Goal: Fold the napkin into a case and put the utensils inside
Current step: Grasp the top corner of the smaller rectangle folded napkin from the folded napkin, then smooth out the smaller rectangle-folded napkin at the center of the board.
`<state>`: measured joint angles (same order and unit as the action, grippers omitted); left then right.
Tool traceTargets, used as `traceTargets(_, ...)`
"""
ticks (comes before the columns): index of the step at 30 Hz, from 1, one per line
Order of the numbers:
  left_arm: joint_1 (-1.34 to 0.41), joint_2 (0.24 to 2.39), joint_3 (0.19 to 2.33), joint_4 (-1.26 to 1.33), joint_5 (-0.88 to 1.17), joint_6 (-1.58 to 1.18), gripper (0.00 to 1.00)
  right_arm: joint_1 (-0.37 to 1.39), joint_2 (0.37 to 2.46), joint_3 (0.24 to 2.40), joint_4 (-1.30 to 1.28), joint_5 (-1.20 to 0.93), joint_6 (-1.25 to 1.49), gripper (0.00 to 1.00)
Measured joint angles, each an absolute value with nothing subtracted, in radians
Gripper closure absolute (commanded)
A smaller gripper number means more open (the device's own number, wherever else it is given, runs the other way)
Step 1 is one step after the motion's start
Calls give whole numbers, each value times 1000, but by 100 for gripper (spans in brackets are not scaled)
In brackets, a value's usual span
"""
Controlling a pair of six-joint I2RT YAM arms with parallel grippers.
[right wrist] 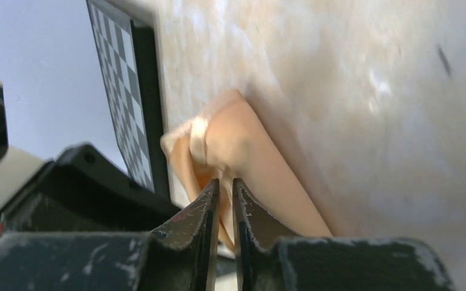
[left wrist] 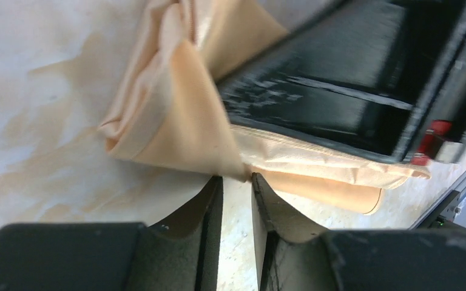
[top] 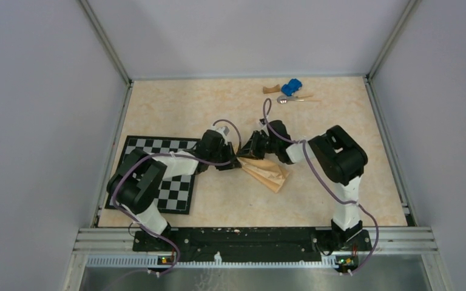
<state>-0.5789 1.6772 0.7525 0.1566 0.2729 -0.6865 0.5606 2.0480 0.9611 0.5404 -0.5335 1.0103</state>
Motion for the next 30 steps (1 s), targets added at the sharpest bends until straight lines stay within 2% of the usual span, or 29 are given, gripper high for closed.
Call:
traceTargets(3, -549, 1635, 722, 139, 273, -680, 65, 548, 1977, 918, 468, -551, 974, 78)
traceTargets(6, -520, 1567, 690, 106, 274, -677, 62, 538, 1871, 890, 345, -566, 896, 67)
traceTargets(9, -511, 1514, 667, 99, 295, -678, 62, 533, 1727, 865, 211, -554, 781, 58)
traceTargets(15, -514, 1557, 671, 102, 347, -680, 62, 480, 1504, 818, 3, -498, 584, 57)
traceTargets(20, -514, 1692, 781, 105, 373, -675, 63, 391, 1465, 717, -81, -420, 513, 61)
traceTargets(24, -514, 1774, 879, 104, 371, -660, 63, 398, 1463, 644, -105, -389, 506, 64)
traceTargets(27, -514, 1805, 927, 95, 351, -645, 58, 433, 1454, 614, -90, -385, 531, 64)
traceTargets(30, -514, 1795, 928, 86, 330, -632, 51, 493, 1427, 615, -104, -352, 546, 59)
